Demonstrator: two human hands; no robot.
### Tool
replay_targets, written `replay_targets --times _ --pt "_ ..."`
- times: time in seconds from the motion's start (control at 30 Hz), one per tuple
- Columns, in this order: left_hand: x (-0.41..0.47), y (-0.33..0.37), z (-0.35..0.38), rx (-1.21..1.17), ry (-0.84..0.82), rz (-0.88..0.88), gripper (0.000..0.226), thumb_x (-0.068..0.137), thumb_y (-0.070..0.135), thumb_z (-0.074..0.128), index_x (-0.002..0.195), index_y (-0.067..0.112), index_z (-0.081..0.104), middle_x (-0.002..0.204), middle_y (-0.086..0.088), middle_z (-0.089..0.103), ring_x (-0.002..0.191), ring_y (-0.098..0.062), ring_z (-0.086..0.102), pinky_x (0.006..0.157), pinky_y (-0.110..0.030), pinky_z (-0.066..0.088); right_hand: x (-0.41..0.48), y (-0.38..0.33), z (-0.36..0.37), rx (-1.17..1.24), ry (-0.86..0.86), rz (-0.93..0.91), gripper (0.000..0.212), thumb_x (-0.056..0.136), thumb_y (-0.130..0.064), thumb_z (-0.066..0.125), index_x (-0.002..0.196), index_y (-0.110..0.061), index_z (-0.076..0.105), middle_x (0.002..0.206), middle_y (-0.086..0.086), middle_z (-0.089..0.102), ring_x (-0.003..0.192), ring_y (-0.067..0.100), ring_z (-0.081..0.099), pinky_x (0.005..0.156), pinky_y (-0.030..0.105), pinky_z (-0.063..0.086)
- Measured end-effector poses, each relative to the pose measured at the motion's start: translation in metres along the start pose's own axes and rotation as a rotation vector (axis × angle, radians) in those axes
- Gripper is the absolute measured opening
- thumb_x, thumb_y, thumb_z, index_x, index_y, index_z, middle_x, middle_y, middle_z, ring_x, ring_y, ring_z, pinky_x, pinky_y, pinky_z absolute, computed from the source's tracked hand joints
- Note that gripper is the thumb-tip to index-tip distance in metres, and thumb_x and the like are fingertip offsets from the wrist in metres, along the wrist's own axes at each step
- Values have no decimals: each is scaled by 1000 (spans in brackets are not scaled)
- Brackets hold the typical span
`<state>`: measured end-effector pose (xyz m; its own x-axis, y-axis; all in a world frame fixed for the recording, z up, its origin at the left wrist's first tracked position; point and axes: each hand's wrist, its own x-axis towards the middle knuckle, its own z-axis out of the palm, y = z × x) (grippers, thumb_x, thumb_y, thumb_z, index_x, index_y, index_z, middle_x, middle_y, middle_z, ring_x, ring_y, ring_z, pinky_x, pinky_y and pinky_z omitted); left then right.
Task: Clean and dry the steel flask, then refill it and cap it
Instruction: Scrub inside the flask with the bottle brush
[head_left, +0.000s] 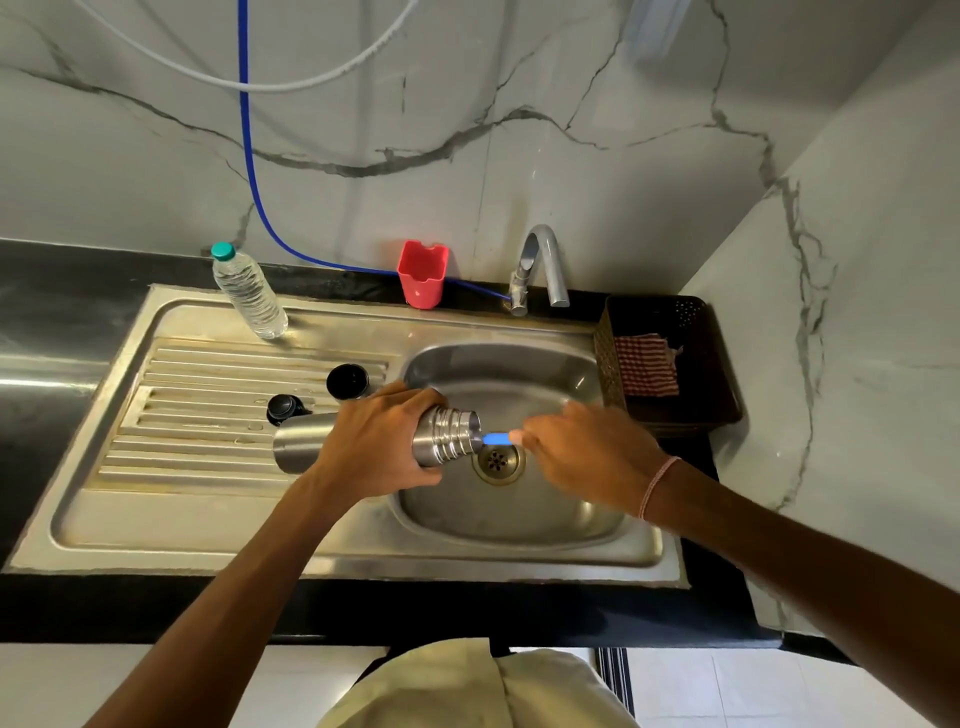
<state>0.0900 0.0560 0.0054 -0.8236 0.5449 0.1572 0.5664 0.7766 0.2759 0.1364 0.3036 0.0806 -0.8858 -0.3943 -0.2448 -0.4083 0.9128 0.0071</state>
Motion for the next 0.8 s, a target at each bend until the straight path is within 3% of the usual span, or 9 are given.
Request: replay_targets --times 0.07,0.17,0.27,0.4,0.43,0.53,0.63,0.7,0.8 --pt "4 1 -3 -30 -13 -38 73 47 48 90 112 26 68 93 4 71 82 -21 68 66 -27 40 -7 -6 1 -306 193 -8 20 103 -34 52 93 -16 56 66 0 49 52 16 43 49 29 30" --pt "7 2 -5 -82 -41 -54 73 50 49 87 117 27 67 96 4 71 82 -20 67 68 -28 41 -11 -10 10 -405 293 -95 11 99 -22 52 94 -14 57 68 2 50 49 18 45 48 31 28" --pt "5 0 -4 -66 -43 -29 74 48 50 88 115 27 66 96 4 71 82 -21 68 67 -30 43 -10 -13 6 -257 172 -31 13 99 -23 49 98 -18 61 60 -1 52 45 22 47 46 30 24" --pt "-4 -8 -5 -50 -31 21 77 44 48 92 114 25 68 97 8 73 85 -16 67 67 -27 42 -2 8 -14 284 -209 -97 31 108 -21 37 113 -10 65 94 14 67 83 32 60 70 37 43" --pt "-5 -10 -6 -50 -29 11 78 44 48 93 114 25 69 98 7 73 86 -16 67 67 -28 44 -2 15 -18 322 -230 -116 32 108 -21 38 111 -9 67 94 14 67 82 31 61 72 38 45" --pt "-4 -9 -5 -40 -53 -33 77 45 51 90 116 28 67 98 6 72 87 -18 67 68 -31 47 -6 24 -5 -128 72 -100 31 106 -38 38 92 -18 57 65 0 53 50 17 40 51 34 32" --pt "-4 -10 -5 -92 -73 -92 75 49 54 86 117 32 63 96 6 69 85 -19 66 67 -31 47 -12 5 2 -337 161 -53 22 103 -36 53 92 -18 50 59 0 47 44 17 36 46 30 24" --pt "-9 -16 -6 -86 -74 -61 74 49 53 86 117 32 64 97 8 70 87 -16 65 67 -31 50 -14 2 0 -157 107 -80 12 101 -29 56 96 -18 56 57 -3 45 44 15 32 44 29 20" --pt "-15 -25 -8 -65 -71 -24 73 51 52 86 118 30 66 100 13 72 92 -13 63 69 -33 53 -15 16 -4 376 -206 16 37 109 -36 34 84 -18 55 66 -5 44 58 12 40 56 29 31"
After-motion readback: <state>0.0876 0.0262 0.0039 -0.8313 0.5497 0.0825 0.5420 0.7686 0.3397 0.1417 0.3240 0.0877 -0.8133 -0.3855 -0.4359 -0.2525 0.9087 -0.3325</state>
